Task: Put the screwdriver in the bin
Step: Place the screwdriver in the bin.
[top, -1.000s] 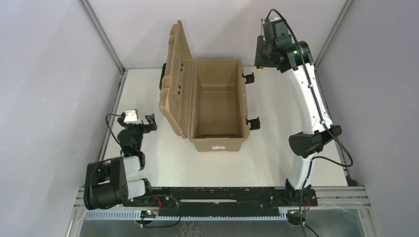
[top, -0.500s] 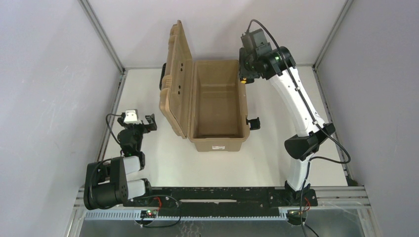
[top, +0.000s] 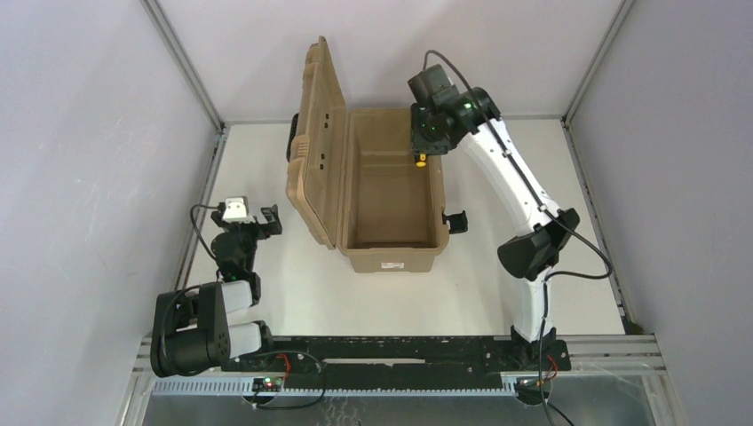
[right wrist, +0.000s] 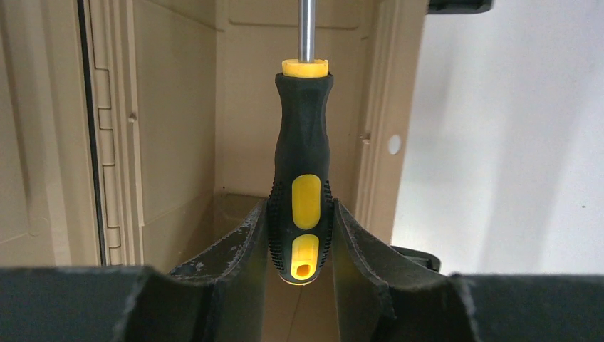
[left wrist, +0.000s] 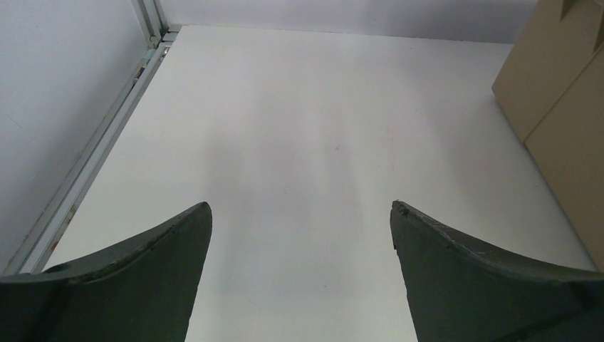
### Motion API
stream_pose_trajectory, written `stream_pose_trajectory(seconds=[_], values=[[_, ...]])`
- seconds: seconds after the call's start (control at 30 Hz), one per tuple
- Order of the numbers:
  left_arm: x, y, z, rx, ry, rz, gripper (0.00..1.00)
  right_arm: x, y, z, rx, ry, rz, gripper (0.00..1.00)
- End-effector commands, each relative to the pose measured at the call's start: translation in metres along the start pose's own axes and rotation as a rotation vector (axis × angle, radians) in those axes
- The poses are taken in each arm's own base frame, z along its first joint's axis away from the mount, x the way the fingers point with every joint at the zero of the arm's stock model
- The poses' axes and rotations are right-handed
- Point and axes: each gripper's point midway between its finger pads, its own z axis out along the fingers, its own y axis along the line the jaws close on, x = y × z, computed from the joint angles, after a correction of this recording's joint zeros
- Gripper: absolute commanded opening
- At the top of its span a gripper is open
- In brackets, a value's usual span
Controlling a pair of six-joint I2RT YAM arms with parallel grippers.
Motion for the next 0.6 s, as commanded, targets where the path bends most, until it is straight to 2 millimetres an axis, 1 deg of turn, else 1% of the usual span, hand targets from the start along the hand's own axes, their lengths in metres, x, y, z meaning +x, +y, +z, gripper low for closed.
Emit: stream_pose_trajectory(seconds=[0.0, 0.23, 0.57], values=[[-0.016, -0.003, -0.001, 0.007, -0.078, 0.003, 1.00, 0.013, 0.020, 0.012, -0.031, 0.041, -0.007, 0.00], [-0.017, -0.002, -0.001, 0.007, -0.079, 0.004, 1.00, 0.038, 0.038, 0.047, -0.029, 0.120, -0.037, 0.00], [-0.017, -0.003, -0.001, 0.007, -0.078, 0.003, 1.00, 0.067, 0.047, 0.091, -0.018, 0.208, -0.029, 0.00]])
